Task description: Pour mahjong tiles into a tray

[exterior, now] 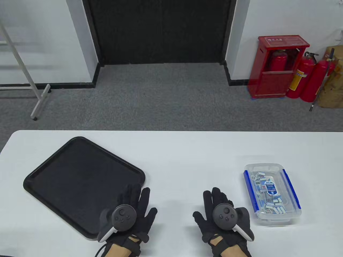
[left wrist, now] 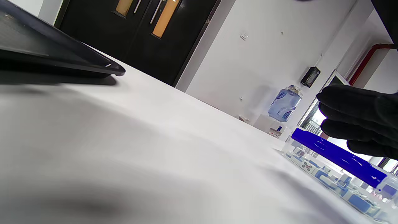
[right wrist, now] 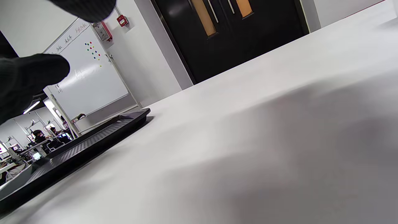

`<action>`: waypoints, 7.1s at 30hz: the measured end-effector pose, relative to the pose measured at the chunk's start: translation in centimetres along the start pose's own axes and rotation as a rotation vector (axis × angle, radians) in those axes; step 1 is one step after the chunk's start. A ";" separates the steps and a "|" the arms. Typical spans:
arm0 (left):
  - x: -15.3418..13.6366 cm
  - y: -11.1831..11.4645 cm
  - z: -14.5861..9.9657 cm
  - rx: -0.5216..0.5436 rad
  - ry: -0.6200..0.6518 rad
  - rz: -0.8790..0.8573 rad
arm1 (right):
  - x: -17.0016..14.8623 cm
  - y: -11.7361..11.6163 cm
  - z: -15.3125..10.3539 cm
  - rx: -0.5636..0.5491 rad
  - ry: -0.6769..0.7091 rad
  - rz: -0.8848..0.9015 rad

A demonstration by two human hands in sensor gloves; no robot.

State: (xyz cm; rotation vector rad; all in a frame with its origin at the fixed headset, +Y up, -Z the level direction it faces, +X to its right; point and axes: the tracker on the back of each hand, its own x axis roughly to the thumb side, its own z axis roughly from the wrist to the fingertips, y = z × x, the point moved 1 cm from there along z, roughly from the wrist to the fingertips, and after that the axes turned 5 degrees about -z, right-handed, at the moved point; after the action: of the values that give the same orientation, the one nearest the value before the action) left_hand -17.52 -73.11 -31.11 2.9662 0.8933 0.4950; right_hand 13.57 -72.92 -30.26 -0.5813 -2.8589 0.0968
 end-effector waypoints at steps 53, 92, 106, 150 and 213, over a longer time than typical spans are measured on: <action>1.1 -0.7 -0.6 0.037 0.036 -0.073 | -22.3 9.5 -6.3 -0.468 -0.769 0.369; 1.4 -0.7 -0.5 0.026 0.021 -0.096 | -19.6 4.4 -1.9 -0.116 -0.533 0.656; 1.5 -0.6 -0.4 0.024 0.017 -0.098 | -9.1 0.1 1.0 0.147 -0.296 0.528; 0.0 7.1 1.0 -0.132 -0.280 -0.526 | -4.8 -3.0 1.5 0.110 -0.259 0.634; 1.0 5.5 0.5 -0.130 -0.176 -0.267 | -3.8 -2.2 1.2 0.086 -0.112 0.432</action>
State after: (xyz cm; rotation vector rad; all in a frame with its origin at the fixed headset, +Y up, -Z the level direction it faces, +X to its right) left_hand -13.56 -77.14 -30.77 2.6680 1.1639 0.2675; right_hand 15.86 -76.44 -31.93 -1.1978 -2.7645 0.3289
